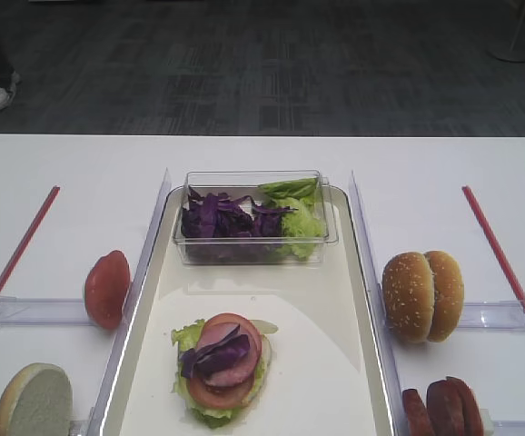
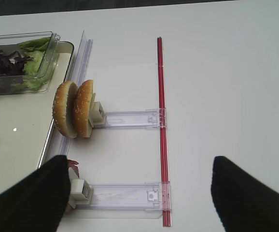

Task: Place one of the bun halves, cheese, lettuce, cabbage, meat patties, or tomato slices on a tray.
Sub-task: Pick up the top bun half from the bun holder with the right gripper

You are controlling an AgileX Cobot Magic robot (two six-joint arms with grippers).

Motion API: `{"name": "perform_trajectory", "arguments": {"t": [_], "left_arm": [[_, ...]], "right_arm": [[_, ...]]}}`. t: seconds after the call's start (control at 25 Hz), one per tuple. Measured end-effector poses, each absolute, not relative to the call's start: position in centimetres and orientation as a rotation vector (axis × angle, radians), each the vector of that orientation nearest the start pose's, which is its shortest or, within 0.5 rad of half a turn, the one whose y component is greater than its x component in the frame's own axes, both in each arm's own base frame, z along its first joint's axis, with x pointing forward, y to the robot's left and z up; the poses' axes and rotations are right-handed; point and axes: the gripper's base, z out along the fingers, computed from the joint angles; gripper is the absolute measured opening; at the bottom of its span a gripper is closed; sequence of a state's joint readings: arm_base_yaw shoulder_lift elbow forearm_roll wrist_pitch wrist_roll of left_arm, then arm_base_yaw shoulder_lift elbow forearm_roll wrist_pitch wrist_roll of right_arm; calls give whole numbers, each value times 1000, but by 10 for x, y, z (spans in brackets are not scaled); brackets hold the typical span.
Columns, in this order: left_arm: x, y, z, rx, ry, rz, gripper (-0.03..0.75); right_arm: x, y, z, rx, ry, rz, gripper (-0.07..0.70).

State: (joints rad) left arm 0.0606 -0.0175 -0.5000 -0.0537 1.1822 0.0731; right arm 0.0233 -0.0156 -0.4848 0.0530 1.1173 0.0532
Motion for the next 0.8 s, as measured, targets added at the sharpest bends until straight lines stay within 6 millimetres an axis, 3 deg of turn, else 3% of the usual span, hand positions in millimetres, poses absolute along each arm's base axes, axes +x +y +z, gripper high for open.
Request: {"name": "perform_trajectory", "arguments": {"t": [0.8], "left_arm": [[-13, -5, 268, 20, 2147, 12, 549]], "right_arm": [[-8, 4, 269, 27, 2099, 110, 613]]}}
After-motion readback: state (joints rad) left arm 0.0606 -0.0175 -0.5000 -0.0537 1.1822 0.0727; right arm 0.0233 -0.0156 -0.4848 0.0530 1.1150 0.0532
